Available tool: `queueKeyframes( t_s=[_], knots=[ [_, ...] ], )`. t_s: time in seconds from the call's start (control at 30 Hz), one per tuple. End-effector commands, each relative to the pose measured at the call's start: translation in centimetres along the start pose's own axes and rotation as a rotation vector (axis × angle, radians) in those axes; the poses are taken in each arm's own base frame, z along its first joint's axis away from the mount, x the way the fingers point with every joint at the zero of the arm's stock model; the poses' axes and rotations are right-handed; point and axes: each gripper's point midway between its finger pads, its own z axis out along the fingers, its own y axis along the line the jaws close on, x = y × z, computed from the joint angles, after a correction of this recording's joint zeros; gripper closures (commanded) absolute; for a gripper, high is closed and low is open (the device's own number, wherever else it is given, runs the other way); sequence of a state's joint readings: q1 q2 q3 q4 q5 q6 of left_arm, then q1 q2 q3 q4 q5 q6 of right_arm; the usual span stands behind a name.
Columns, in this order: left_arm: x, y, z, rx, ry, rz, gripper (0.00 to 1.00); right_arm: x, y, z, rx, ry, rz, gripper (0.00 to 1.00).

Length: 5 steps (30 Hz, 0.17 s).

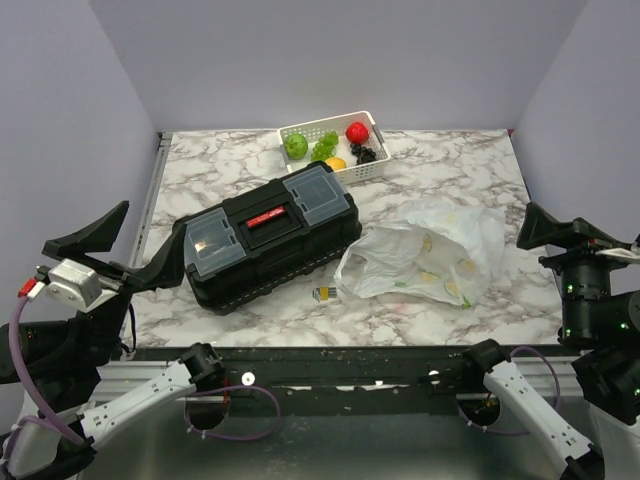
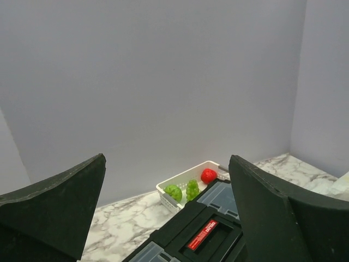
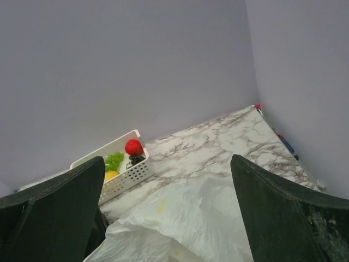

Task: Take the fake fruits out of the plastic bag
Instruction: Reset both arms

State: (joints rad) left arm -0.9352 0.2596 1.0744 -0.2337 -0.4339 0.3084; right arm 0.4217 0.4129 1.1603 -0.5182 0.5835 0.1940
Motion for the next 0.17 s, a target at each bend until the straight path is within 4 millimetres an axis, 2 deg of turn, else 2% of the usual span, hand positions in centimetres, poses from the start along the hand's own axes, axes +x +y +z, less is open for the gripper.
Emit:
queueKeyframes(
  t_s=[0.0,0.13],
  knots=[
    [0.63,0.05,0.31,-0.009,0.035,0.035,0.06,-0.81,-0.62,-0.75,0.013,-0.028,0.031,0.0],
    [0.89,-0.21,0.43,-0.001,0.041,0.036,0.06,-0.94,-0.56,-0.68,0.013,-0.028,0.03,0.0]
  ],
)
